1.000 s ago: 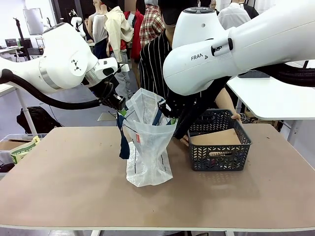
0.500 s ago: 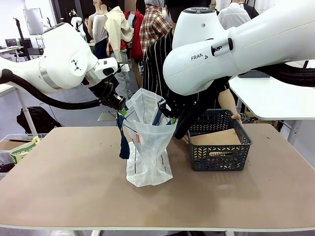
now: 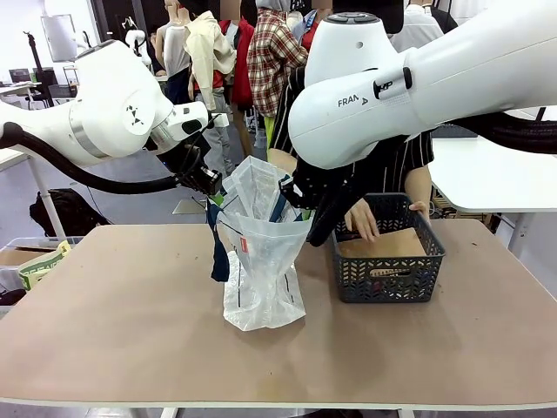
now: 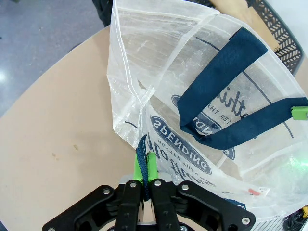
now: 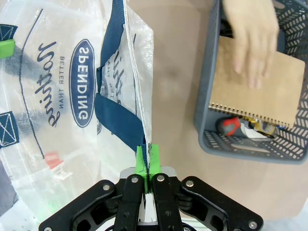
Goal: Transfer purchased items from the store into the shopping bag.
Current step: Move the Reusable shopping bag to the right side of the table.
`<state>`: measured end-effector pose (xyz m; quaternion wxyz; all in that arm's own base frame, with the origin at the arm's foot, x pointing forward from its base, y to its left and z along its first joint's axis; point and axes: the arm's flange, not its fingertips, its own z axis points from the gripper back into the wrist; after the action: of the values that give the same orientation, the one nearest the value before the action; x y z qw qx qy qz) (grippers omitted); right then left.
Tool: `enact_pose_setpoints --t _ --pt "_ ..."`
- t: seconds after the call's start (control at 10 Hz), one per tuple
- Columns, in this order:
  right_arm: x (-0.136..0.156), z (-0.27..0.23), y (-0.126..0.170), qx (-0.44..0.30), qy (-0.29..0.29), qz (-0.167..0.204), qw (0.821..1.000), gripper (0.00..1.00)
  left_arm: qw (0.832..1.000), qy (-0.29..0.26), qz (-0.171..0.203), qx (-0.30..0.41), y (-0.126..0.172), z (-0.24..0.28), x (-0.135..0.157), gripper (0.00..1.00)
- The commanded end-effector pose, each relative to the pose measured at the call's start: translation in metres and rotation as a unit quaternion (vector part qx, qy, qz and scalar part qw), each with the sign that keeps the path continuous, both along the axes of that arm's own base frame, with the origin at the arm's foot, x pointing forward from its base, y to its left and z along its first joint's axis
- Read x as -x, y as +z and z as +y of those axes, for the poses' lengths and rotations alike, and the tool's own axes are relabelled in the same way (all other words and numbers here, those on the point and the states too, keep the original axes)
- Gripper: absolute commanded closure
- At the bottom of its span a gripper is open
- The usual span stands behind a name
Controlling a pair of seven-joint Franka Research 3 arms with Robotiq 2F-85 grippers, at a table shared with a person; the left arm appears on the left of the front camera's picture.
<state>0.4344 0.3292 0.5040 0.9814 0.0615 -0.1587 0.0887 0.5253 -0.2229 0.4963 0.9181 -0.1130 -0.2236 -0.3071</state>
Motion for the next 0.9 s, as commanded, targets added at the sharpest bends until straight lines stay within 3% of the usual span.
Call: enact_pose_setpoints --t 0.0,0.8 --pt "0.0005 -0.0018 0.0011 -0.003 -0.001 0.0 1.0 1.0 1.0 0.0 0.001 -0.002 0.0019 0.0005 -0.0004 1.0" --pt "0.0005 -0.0018 0.0011 -0.003 -0.001 0.0 1.0 1.0 1.0 0.0 0.001 -0.002 0.0019 0.0005 -0.0004 1.0"
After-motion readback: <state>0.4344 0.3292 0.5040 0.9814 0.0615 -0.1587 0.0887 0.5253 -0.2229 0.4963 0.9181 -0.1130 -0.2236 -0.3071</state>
